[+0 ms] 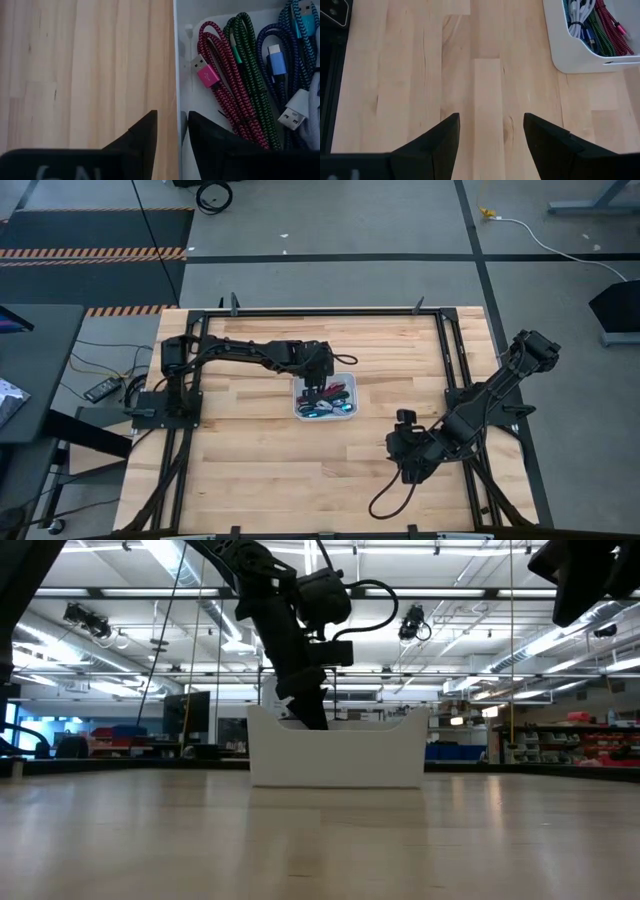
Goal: Pick and place USB-C Cables
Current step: Move the white bin to the center of the table
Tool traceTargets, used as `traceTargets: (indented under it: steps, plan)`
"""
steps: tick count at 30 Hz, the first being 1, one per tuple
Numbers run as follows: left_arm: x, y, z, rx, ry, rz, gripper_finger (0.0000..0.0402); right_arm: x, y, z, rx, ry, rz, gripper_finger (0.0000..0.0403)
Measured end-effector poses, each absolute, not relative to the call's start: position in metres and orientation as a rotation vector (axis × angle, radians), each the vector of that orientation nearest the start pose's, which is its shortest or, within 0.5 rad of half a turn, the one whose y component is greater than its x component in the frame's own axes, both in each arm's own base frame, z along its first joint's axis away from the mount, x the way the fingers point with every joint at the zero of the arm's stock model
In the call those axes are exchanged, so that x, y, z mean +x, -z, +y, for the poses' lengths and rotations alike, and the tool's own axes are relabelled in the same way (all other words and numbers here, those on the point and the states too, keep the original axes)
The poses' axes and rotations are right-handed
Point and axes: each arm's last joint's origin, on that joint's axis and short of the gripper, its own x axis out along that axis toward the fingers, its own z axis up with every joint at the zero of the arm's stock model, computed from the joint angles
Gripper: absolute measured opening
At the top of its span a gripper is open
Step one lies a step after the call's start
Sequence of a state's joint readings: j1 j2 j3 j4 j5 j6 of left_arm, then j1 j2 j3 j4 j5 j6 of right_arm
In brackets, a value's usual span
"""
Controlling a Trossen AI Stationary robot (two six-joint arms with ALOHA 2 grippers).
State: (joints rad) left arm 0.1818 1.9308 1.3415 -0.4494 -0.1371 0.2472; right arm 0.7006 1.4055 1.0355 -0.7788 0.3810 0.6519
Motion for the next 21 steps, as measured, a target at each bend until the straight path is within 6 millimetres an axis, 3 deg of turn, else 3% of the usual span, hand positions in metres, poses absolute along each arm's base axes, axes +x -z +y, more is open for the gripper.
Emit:
traceTargets:
  steps: [21]
  plan:
    - [0.3905,-0.1887,0.0749,0.259,-0.128,1.056,0.0117,0.2070,-0.2449,0.1665,-0.007,0.033,1.010,0.0226]
